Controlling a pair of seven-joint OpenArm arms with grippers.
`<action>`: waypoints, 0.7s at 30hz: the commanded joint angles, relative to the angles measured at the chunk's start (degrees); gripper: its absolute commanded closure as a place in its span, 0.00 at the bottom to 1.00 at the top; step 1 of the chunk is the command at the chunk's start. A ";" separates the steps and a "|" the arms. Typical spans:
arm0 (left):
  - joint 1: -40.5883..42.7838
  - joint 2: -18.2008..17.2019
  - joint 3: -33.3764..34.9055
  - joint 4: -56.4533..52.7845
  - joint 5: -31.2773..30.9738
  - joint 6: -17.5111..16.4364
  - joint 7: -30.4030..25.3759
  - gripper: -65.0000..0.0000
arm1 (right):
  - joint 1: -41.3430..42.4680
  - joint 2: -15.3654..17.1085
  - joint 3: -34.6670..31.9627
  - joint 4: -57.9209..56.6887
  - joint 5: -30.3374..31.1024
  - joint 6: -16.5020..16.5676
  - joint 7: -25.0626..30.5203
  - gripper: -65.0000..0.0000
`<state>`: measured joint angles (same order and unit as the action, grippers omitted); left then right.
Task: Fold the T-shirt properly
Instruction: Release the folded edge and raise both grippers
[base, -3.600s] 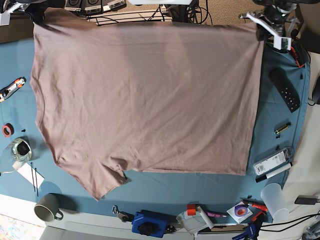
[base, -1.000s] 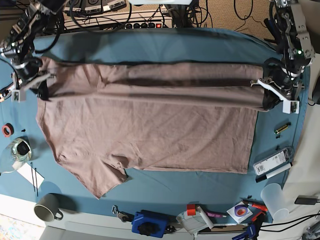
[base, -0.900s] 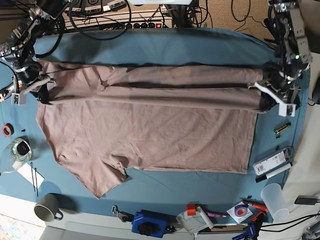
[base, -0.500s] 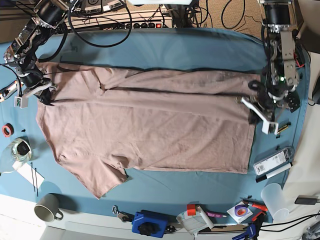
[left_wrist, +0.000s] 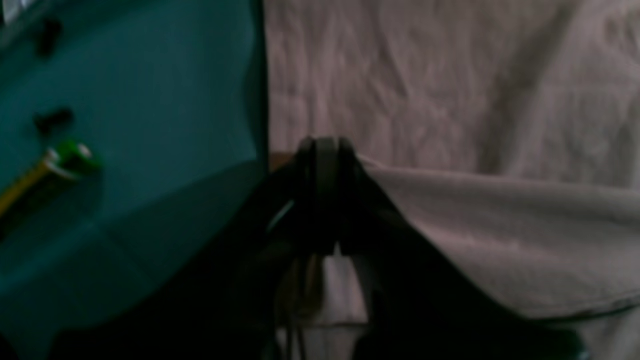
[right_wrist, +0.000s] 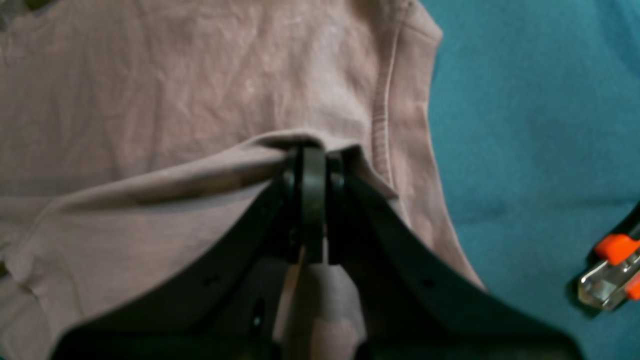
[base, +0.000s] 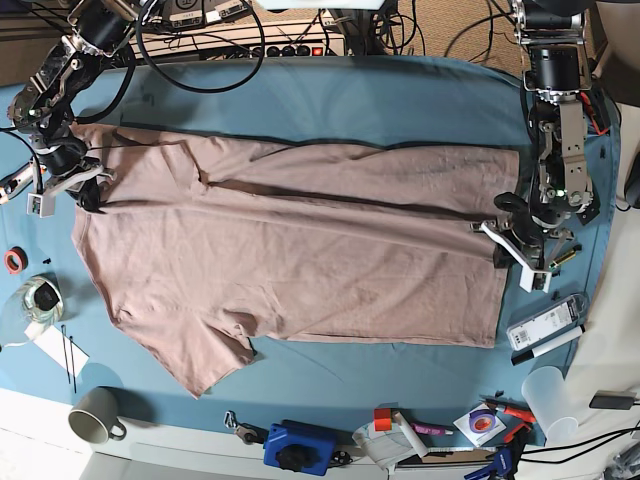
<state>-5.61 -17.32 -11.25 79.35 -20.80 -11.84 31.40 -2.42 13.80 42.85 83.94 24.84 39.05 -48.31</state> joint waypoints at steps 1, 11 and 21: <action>-1.40 -0.76 -0.24 0.85 -0.15 0.17 -1.42 1.00 | 0.66 1.29 0.33 0.79 0.57 0.11 2.27 1.00; -1.38 -0.76 -0.24 0.85 -0.17 0.15 -1.40 1.00 | 0.66 1.31 0.33 0.79 0.55 -0.11 2.82 1.00; -1.40 -0.76 -0.24 0.90 -0.17 -0.22 -1.36 0.68 | 1.03 1.68 0.33 0.81 0.57 0.09 6.64 0.77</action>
<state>-5.69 -17.32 -11.27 79.35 -20.60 -12.05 31.40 -2.28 14.11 42.85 83.94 24.43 39.03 -43.22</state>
